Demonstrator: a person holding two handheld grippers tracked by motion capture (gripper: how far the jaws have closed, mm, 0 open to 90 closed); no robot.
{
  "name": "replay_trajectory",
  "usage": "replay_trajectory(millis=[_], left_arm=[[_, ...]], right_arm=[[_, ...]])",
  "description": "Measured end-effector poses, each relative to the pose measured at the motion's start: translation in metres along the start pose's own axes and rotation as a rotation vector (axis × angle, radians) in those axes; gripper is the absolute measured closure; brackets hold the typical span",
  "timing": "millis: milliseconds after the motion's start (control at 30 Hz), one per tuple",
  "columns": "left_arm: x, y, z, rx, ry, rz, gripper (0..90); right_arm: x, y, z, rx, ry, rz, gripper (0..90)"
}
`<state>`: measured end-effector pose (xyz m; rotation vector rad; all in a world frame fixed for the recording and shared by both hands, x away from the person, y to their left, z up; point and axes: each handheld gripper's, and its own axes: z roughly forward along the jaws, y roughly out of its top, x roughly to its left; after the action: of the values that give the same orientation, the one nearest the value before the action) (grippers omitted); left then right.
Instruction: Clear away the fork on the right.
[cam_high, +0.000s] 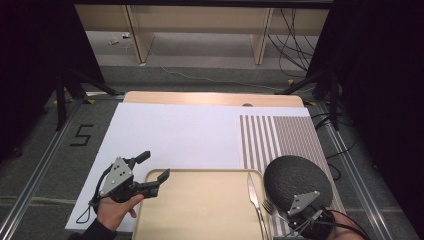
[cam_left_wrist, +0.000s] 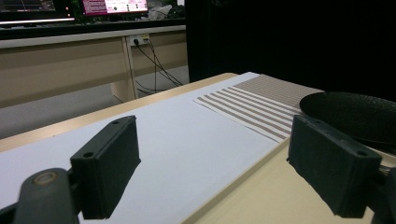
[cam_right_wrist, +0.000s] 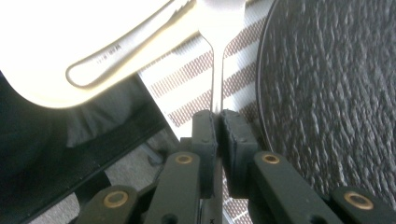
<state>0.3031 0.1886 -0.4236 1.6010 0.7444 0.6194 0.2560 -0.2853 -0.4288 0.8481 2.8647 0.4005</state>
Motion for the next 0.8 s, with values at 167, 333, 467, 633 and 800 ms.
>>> replay_trajectory(millis=[167,333,467,633,800], left_arm=[[0.0,0.0,0.0,-0.001,0.001,0.0,16.2],[0.0,0.0,0.0,-0.001,0.0,0.0,16.2],[0.0,0.0,0.0,-0.002,0.002,0.0,16.2],[0.0,0.0,0.0,-0.001,0.001,0.0,16.2],[0.0,0.0,0.0,-0.001,0.002,0.001,16.2]], right_arm=[[-0.001,0.005,-0.001,-0.044,0.009,0.004,85.0],[0.001,0.01,-0.002,-0.073,0.032,0.033,85.0],[0.0,0.015,-0.002,-0.097,0.047,0.048,85.0],[0.0,0.019,-0.004,-0.144,0.052,0.07,85.0],[0.002,0.027,-0.003,-0.166,0.075,0.093,85.0]])
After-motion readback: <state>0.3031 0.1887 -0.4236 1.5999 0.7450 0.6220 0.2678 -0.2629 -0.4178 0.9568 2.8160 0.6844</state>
